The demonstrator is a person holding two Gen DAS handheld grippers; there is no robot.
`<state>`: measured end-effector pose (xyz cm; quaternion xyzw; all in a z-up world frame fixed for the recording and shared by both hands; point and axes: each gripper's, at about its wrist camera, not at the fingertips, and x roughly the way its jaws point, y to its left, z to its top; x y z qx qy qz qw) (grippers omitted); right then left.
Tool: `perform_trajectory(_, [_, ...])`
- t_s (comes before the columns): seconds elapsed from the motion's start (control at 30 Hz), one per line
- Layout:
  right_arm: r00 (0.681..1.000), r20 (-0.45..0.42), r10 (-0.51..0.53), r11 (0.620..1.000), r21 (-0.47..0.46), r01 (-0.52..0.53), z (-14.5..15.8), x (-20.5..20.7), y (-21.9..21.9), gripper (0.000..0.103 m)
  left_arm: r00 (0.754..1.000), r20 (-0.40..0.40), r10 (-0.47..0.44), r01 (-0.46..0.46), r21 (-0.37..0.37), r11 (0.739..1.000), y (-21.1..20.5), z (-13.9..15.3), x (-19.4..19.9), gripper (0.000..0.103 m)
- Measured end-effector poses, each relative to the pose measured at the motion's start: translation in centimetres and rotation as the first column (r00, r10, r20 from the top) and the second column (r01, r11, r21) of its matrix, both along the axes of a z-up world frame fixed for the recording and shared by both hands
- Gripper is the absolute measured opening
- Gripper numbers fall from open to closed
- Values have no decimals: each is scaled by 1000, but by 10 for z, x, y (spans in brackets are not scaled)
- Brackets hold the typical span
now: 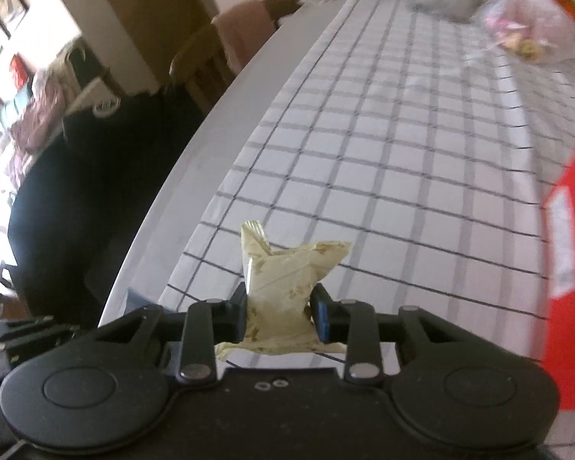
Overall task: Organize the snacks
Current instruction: 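Lift both held items and carry them over the red box, then lower both items into the box and open both tools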
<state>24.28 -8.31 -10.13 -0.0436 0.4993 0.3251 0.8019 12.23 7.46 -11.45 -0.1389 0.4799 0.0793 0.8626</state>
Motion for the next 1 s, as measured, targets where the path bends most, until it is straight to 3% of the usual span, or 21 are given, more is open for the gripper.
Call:
perform_trajectory(0.47, [978,106,-181,983,52,176,55,8,-155,32,971,109,-214,214,15,977,-125,59,58,33])
perform_trajectory(0.8, [937,139,-320,947,15,321,46,36,-258,32,935,132,-328,325,48,945,-220,73,111,33])
perform_trajectory(1.0, [928,131,-350,935,-6,353,31,53,-291,32,933,111,-343,339,51,939,-258,67,144,33])
